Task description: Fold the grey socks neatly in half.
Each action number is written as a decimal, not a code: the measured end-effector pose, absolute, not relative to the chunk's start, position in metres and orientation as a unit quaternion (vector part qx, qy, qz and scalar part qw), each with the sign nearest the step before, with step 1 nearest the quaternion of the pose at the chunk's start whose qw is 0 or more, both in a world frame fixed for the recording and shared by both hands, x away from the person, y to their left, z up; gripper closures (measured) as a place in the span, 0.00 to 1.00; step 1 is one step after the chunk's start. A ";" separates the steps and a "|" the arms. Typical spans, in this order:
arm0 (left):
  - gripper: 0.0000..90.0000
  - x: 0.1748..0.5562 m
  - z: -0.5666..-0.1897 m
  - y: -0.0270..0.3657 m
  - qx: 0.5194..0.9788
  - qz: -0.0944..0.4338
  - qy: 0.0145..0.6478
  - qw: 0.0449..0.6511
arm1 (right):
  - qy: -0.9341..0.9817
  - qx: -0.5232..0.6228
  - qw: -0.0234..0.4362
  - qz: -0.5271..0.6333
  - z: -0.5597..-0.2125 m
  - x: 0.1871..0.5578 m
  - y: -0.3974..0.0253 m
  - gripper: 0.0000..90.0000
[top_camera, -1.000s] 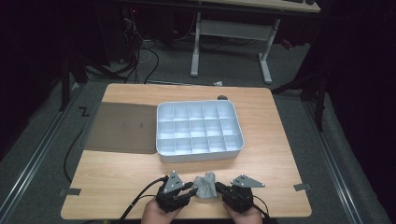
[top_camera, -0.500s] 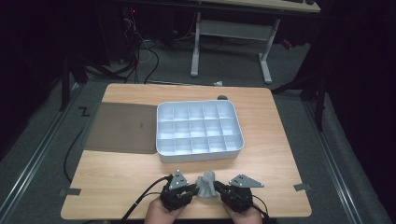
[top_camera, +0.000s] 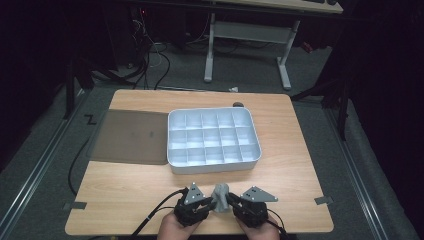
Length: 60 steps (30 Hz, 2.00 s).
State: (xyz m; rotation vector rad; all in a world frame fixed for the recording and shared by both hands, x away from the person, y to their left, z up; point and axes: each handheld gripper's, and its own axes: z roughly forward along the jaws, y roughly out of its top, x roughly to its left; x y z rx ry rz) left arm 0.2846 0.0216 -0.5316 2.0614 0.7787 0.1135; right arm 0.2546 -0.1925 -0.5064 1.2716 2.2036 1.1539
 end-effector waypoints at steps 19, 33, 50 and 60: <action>0.85 0.287 -0.533 0.020 0.840 0.031 0.313 0.442 | 0.811 0.410 0.183 0.375 -0.514 0.259 -0.173 0.92; 0.83 0.284 -0.533 0.018 0.843 0.049 0.309 0.438 | 0.782 0.422 0.181 0.421 -0.500 0.253 -0.178 0.86; 0.83 0.282 -0.532 0.015 0.847 0.058 0.300 0.434 | 0.775 0.419 0.184 0.435 -0.499 0.249 -0.175 0.90; 0.82 0.282 -0.531 0.021 0.847 0.049 0.303 0.435 | 0.788 0.431 0.161 0.409 -0.516 0.258 -0.178 0.91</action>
